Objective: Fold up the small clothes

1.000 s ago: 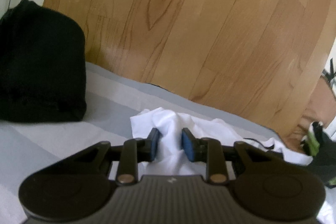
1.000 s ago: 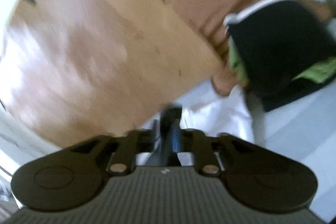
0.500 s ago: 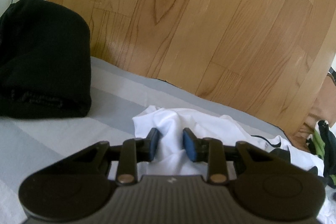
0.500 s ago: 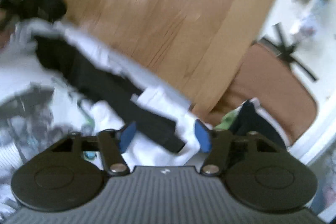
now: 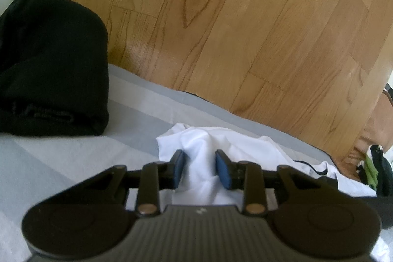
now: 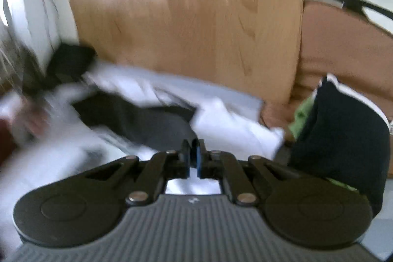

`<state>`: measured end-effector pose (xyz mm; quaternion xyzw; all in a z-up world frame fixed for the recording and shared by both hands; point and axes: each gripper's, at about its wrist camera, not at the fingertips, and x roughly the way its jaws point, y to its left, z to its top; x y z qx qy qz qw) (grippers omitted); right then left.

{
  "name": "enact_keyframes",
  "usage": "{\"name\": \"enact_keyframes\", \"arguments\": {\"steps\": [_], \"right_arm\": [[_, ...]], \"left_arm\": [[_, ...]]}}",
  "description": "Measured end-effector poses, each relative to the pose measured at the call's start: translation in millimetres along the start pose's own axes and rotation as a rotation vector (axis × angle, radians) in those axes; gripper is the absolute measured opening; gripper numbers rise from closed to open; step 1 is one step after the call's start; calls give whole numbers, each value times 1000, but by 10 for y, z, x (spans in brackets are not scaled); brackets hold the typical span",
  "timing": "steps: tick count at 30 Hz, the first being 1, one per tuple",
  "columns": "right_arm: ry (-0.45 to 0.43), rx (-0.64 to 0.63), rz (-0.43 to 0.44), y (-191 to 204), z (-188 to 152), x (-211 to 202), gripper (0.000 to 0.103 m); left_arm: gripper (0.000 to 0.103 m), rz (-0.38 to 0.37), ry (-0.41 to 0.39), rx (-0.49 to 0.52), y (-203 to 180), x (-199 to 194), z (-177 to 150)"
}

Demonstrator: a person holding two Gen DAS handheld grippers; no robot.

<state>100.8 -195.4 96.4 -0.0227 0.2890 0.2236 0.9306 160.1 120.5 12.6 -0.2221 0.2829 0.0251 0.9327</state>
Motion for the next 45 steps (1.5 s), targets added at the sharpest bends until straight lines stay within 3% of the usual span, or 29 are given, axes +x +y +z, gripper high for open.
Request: {"name": "enact_keyframes", "arguments": {"steps": [2,4,10,11,13,14,15,18,19,20,21,23,26,30,32,33,35,38,41,45], "right_arm": [[-55,59,17,-13,154,-165,7],[-64,101,-32,-117,281,-95,7],[72,43,-423,-383,65,714,17],[79,79,-420,-415,7,740,18],[43,209,-302,-480,-94,650,28],[30,260,-264,-492,-125,617,42],[22,290,-246,-495,-142,631,49],[22,317,-208,-489,-207,724,48],[36,315,-196,-500,-221,789,46],[62,309,-187,-510,-250,872,26],[86,297,-189,-484,-279,944,17],[65,248,-211,-407,-290,955,10],[3,262,-229,-411,-266,794,9],[6,274,-320,-407,-440,693,9],[31,278,-329,-411,-544,715,12],[30,275,-348,-392,-534,682,24],[6,287,-391,-338,-460,526,36],[-91,277,-360,-194,-352,236,36],[-135,210,-291,71,-239,149,36],[-119,206,-158,265,-149,404,36]], "left_arm": [[30,2,0,3,-5,3,0],[32,0,-2,8,-14,0,-1],[40,18,-13,23,-34,-9,0],[40,12,-14,14,-18,-12,9],[40,-3,-12,-6,13,-22,28],[40,-5,-10,-10,18,-20,32],[40,-3,-4,-11,17,-13,35],[37,4,9,3,9,10,26],[29,3,11,8,8,12,21],[24,-2,16,13,6,18,14],[20,-7,17,22,-6,22,1],[15,2,-9,56,-51,12,-35],[15,-1,-79,102,-148,-33,-92],[37,28,-90,147,-234,33,-156],[49,60,-62,120,-188,96,-133],[52,55,-55,94,-139,107,-113],[53,45,-61,51,-35,75,-89],[44,33,-112,21,7,-113,-60],[28,2,-154,42,-64,-279,-13],[10,-52,-93,144,-211,-240,-76]]}}
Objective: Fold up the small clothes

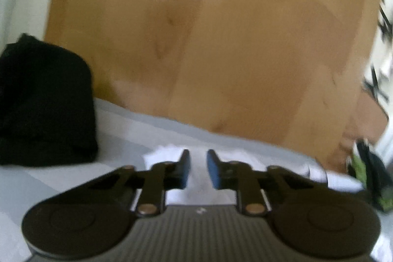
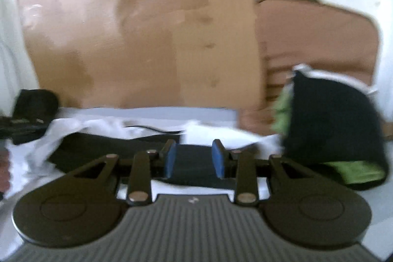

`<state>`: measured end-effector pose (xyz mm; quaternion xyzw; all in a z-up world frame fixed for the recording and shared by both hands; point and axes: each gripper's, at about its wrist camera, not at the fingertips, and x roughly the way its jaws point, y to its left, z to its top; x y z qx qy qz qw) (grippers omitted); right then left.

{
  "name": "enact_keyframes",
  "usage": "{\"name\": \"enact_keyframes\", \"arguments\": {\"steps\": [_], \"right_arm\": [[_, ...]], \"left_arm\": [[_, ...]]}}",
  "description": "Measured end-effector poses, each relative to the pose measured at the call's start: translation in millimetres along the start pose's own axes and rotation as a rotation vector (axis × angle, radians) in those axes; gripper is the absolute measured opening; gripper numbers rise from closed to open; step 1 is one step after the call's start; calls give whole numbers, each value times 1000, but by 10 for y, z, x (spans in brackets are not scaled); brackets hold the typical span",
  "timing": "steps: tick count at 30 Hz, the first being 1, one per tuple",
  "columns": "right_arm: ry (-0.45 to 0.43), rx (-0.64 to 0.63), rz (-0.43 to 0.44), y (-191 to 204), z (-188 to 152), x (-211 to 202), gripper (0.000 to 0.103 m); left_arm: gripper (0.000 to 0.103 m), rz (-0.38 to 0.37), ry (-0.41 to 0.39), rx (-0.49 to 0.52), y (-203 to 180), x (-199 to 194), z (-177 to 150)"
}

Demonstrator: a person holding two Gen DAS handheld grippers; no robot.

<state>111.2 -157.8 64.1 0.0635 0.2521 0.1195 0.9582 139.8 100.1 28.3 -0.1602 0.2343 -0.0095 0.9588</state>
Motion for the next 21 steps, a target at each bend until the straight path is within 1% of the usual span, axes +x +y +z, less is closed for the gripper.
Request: {"name": "enact_keyframes", "arguments": {"steps": [2,3,4,5,6,7,8,9,11,12,15,17,18,19,20,21], "right_arm": [[35,17,30,47,-45,168,35],[59,22,30,53,-102,277,35],[94,31,19,35,-180,375,35],[137,42,0,5,-258,461,31],[140,47,-13,-49,-344,513,24],[107,23,-22,-74,-401,487,21],[101,9,-33,-82,-419,453,20],[116,20,-48,-92,-418,413,21],[132,41,-73,-98,-428,294,23],[129,51,-77,-98,-433,172,26],[83,85,-52,-120,-530,-304,29],[64,102,-47,-126,-641,-612,30],[61,112,-45,-138,-721,-787,30],[60,121,-40,-150,-794,-903,31],[64,129,-28,-164,-860,-1018,32],[71,139,-9,-179,-955,-1133,32]], "left_arm": [[9,-41,47,47,-54,83,-66],[9,-38,67,70,-73,133,-93],[9,-12,89,99,-91,207,-126],[9,16,112,123,-98,276,-150],[7,53,140,145,-108,376,-180],[7,56,129,141,-112,378,-173],[7,62,132,145,-121,383,-180],[7,66,129,147,-124,383,-186],[7,67,131,144,-118,409,-179],[7,65,127,139,-107,410,-186],[8,56,121,129,-102,395,-173],[10,66,121,154,-163,354,-198],[10,84,122,174,-201,316,-209],[14,109,121,193,-253,242,-226],[19,125,114,204,-306,117,-248],[39,127,104,209,-343,-14,-268]]}}
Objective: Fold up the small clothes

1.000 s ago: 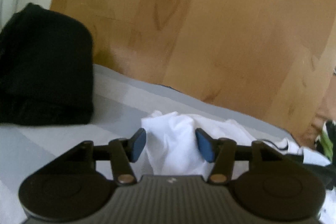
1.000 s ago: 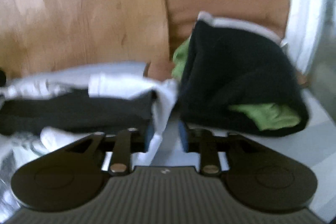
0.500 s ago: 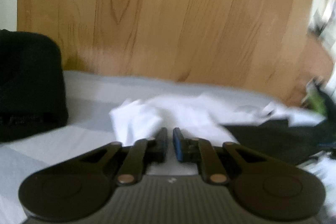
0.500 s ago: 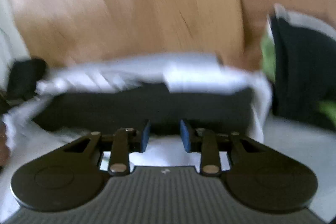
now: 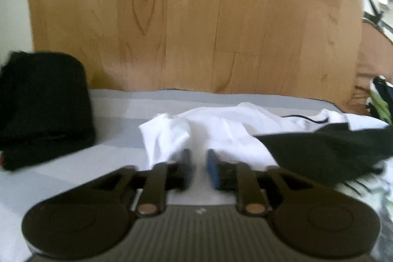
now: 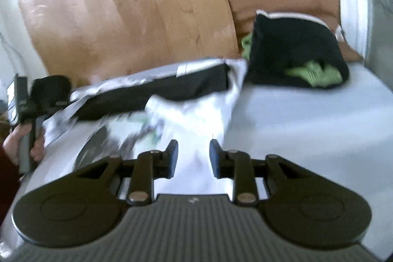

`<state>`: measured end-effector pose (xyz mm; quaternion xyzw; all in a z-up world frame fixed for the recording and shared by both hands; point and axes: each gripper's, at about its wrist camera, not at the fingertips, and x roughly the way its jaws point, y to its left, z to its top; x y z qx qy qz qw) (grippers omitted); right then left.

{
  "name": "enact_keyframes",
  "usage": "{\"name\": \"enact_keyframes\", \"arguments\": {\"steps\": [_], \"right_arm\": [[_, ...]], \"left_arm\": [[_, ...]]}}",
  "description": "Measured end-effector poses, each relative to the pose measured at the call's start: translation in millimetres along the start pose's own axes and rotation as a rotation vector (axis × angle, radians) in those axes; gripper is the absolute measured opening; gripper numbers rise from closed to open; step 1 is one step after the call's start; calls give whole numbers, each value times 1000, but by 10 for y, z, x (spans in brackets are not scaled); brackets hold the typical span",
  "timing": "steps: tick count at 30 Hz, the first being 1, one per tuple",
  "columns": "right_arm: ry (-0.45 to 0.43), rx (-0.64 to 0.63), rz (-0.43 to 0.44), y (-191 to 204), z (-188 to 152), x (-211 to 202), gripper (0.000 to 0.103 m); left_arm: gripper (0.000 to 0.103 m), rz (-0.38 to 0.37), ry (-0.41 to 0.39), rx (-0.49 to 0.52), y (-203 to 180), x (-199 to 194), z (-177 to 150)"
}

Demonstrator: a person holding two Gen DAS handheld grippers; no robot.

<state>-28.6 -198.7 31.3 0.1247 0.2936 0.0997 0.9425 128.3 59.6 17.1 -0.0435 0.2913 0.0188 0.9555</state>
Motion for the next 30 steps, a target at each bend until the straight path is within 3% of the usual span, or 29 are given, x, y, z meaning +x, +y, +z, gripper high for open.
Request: {"name": "enact_keyframes", "arguments": {"steps": [1,4,6,8,11,13,17,22,24,30], "right_arm": [[3,8,19,-23,-128,-118,32],[5,0,26,-27,-459,-302,32],[39,-5,2,-32,-633,-280,23],[-3,-81,-66,3,-739,-385,15],[-2,-135,-155,-13,-801,-507,18],[-11,-79,-111,-133,-818,-653,20],[-40,31,76,-343,-927,-991,28],[89,-44,218,-284,-1180,-1166,44],[130,-93,236,-232,-1276,-1189,52],[173,-91,246,-221,-1385,-978,58]], "left_arm": [[54,-5,-19,9,-16,-193,-53],[55,-54,-88,60,29,-810,-307],[56,-75,-97,63,156,-1204,-544],[58,-97,-88,37,332,-1517,-777],[63,-145,-56,-66,696,-2009,-1192],[73,-155,-55,-150,901,-2295,-1435],[77,-143,-65,-264,1147,-2772,-1906],[77,-172,-18,-298,1127,-2946,-2302],[77,-188,9,-305,1063,-2909,-2416],[77,-234,53,-272,870,-2708,-2568]]}}
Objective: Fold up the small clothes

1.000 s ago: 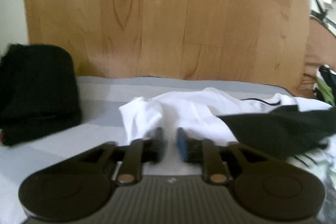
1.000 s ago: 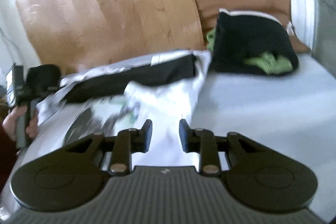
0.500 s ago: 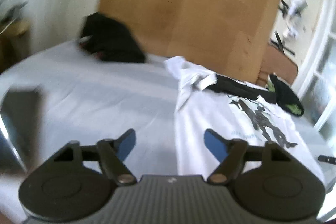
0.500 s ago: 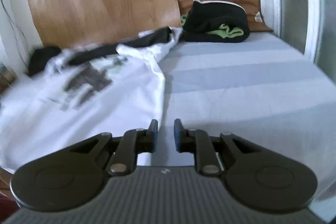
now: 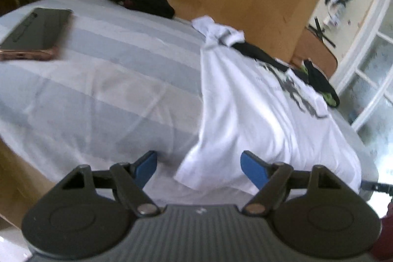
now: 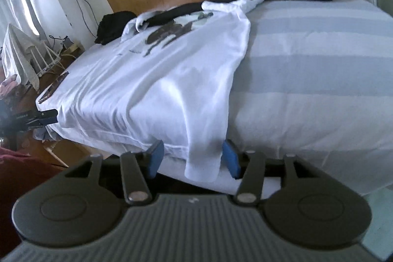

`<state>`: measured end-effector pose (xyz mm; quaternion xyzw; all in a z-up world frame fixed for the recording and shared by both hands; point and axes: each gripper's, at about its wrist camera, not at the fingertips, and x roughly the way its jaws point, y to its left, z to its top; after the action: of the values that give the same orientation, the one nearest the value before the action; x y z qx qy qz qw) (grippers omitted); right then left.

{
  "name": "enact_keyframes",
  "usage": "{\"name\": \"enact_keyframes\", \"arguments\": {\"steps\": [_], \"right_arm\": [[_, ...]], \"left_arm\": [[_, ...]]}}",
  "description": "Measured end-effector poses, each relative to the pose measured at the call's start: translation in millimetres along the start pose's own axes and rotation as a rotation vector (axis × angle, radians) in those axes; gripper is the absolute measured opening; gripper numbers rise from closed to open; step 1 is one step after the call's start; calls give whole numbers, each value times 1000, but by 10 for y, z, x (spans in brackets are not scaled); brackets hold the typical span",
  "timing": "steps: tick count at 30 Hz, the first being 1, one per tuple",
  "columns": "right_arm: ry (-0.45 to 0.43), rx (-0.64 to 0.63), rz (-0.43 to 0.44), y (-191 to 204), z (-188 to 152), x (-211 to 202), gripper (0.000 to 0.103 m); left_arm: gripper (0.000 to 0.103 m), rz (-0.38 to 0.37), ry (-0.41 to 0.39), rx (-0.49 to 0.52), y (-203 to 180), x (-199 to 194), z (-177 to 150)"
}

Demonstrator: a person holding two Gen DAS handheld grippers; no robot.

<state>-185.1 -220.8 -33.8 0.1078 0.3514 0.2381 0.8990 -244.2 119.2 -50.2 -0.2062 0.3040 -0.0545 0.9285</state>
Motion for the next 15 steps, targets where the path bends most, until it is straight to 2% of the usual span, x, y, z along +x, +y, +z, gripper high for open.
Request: {"name": "enact_keyframes", "arguments": {"steps": [2,3,4,6,8,10,13,15], "right_arm": [[8,-6,1,-17,-37,54,59],[9,-3,4,-47,-59,59,59],[10,10,12,-57,-47,120,57],[24,16,49,-89,-58,107,6],[26,-10,87,-38,-64,28,6],[-12,-46,172,-52,-75,-214,6],[-100,-30,264,-177,-24,-549,6],[-187,29,313,-311,97,-692,6]], "left_arm": [[76,-5,23,23,-39,146,4],[68,-8,37,27,-51,206,4],[41,-18,57,29,-67,254,-4],[8,-72,111,30,-106,303,-5],[7,-121,109,65,-177,193,-12],[7,-209,75,86,-217,-25,-9],[7,-364,-13,18,-163,-314,103],[7,-410,-96,-27,-157,-399,272]]}}
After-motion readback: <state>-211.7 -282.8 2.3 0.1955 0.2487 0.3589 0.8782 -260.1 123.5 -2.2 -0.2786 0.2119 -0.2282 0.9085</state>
